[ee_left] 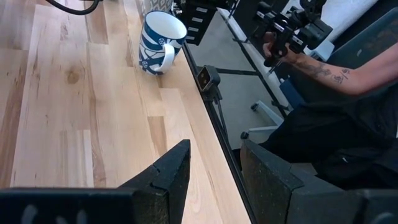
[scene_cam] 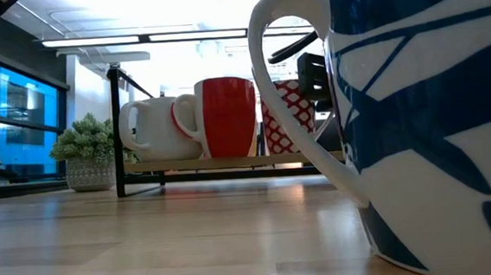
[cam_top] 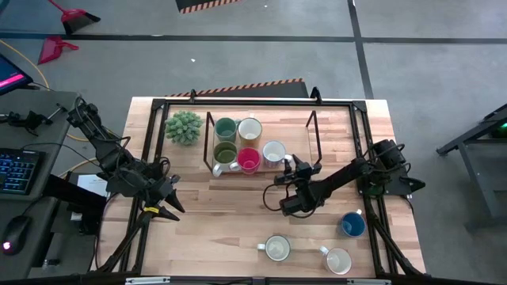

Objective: Place coffee mugs
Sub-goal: Put the dark blue mug on the shelf

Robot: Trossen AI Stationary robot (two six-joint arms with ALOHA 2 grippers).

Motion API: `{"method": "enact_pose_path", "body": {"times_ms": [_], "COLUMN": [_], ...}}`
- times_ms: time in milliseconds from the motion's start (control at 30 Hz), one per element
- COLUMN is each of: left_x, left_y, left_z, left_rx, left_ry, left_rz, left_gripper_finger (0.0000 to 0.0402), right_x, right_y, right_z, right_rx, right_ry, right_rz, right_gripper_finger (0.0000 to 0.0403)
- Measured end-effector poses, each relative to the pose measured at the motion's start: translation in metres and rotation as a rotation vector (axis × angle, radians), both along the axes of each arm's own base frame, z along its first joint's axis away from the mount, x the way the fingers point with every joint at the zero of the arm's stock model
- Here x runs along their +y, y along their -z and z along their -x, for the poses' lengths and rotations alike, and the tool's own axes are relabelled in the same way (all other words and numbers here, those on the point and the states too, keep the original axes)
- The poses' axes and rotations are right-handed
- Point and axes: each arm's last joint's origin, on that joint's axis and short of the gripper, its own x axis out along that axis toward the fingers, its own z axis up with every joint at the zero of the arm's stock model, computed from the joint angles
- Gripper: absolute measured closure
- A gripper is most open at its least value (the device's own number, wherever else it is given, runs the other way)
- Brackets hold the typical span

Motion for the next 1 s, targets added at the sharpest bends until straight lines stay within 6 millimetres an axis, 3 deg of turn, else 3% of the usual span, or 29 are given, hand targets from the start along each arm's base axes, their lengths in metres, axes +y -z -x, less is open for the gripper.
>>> {"method": "enact_pose_path", "body": {"times_ms": [233,1000], "left_x": [0.000,0.000], "left_y": [0.000,0.000], "left_z": [0.000,0.000], "left_rx": [0.000,-0.008], "left_ry": [0.000,0.008], "left_rz": [0.000,-0.016], "left_gripper_finger": [0.0271,0.0271], "right_x": [0.008,0.021], "right_y": [-0.007,-0.015], "right_z": [0.000,-0.001], "right_rx": [0.041,0.114], "right_ry": [-0.025,-0.064], "right_rz": [0.032,-0.049], "right_gripper_finger": [0.0223,0.0222]}}
